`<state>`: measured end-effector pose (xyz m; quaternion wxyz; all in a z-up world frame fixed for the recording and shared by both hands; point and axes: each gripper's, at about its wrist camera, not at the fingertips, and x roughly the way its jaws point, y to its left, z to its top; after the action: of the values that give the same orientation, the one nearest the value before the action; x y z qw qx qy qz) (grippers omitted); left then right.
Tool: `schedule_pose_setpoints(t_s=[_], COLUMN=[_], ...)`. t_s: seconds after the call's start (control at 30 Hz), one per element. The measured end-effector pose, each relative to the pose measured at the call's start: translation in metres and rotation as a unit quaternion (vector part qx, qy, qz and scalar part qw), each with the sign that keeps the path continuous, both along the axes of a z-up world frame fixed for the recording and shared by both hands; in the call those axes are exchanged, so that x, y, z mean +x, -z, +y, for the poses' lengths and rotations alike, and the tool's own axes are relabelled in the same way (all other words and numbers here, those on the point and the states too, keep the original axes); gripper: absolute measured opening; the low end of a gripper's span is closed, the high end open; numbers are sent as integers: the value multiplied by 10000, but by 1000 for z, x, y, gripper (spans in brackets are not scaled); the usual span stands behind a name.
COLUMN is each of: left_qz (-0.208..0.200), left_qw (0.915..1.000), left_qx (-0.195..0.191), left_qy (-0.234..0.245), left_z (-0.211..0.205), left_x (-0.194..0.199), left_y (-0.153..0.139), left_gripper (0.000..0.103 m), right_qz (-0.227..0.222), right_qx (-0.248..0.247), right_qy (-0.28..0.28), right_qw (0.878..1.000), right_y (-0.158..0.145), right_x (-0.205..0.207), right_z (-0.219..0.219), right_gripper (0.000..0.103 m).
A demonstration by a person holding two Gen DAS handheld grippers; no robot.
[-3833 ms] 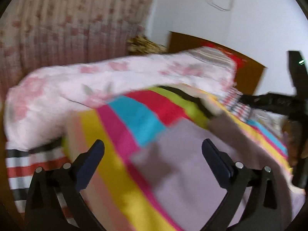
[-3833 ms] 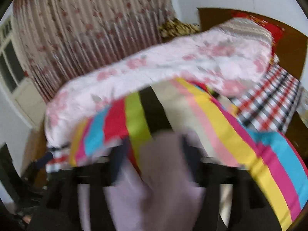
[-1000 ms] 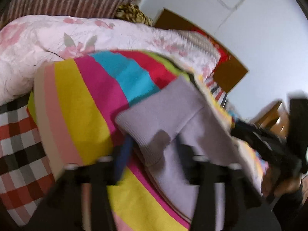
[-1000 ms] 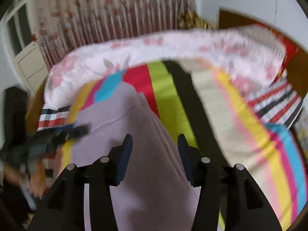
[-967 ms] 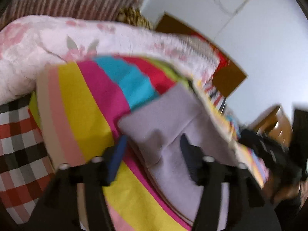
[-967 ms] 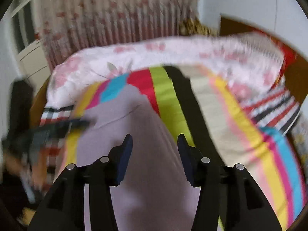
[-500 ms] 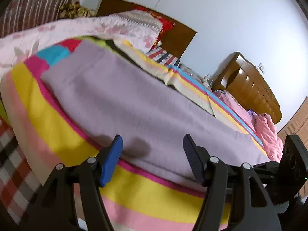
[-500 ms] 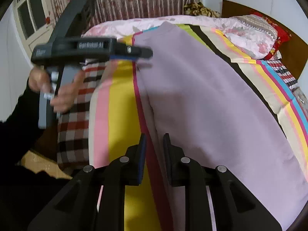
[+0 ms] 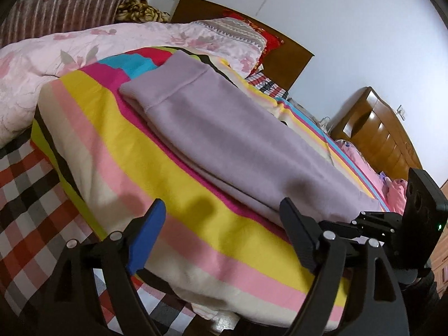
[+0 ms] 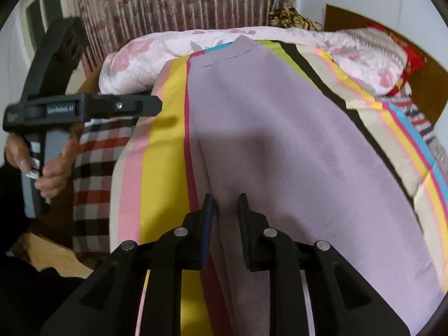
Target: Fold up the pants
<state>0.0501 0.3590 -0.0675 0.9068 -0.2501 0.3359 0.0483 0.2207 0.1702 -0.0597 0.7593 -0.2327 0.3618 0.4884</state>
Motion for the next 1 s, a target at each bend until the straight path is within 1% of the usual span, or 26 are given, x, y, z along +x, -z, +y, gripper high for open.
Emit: schedule_pose_setpoints(t_s=[0.03, 0.13, 0.17, 0.2, 0.23, 0.3, 0.37, 0.4, 0.43, 0.53, 0.57, 0.73, 0.8, 0.87, 0.9, 0.93, 0.97, 1.0], left_qz=[-2, -65, -87, -116, -146, -191, -221, -231, -236, -196, -201, -290, -346, -343, -337, -327, -308, -262], left_qw=[10000, 10000, 10000, 9999, 9999, 9998, 9997, 9997, 9997, 9997, 9997, 9995, 9991, 9986, 9984, 9981, 9977, 9971], left_qx=[-2, -31, -32, -23, -13, -18, -36, -57, -78, -149, -156, -121, -115, -42, -11, 15, 37, 85], left_qy=[-8, 3, 6, 3, -4, -21, -53, -70, -73, -63, -48, 89, 231, 401, 455, 526, 606, 711], left_z=[0, 0, 0, -1, 0, 1, 3, 4, 5, 3, 2, -10, -17, -28, -32, -37, -42, -48], left_x=[0, 2, 3, 2, 0, -1, -3, -3, -3, 1, 2, 9, 19, 32, 37, 42, 46, 51], left_y=[0, -2, -3, -4, -6, -8, -10, -11, -10, -9, -10, -19, -24, -30, -32, -33, -35, -35], left_gripper=[83, 83, 83, 83, 83, 84, 84, 84, 84, 84, 84, 85, 86, 89, 90, 91, 94, 95], right_qz=[-101, -554, -760, -835, -813, -619, -512, -457, -418, -291, -270, -99, -22, 78, 115, 123, 81, 84], right_qx=[-47, -185, -250, -240, -101, 191, 280, 264, 201, -188, -223, -21, 45, 72, 102, 206, 442, 626], right_qy=[-14, -203, -222, -239, -230, -227, -243, -255, -255, -312, -309, -147, -47, -95, -136, -122, 18, 189], right_qw=[9999, 9981, 9965, 9959, 9964, 9976, 9980, 9983, 9986, 9989, 9989, 9998, 10000, 9999, 9998, 9996, 9990, 9978], right_y=[0, 1, 0, -2, -10, -28, -39, -39, -35, -9, -2, -1, 0, -3, -7, -13, -24, -32], right_x=[0, -11, -16, -18, -21, -22, -23, -22, -20, -19, -22, -21, -20, -25, -27, -29, -29, -24], right_z=[2, 7, 8, 8, 6, 0, -4, -4, -3, 7, 9, 6, 5, 3, -1, -9, -25, -41], right_gripper=[15, 2, 2, 2, 2, 2, 2, 2, 2, 2, 2, 3, 6, 24, 31, 45, 49, 50])
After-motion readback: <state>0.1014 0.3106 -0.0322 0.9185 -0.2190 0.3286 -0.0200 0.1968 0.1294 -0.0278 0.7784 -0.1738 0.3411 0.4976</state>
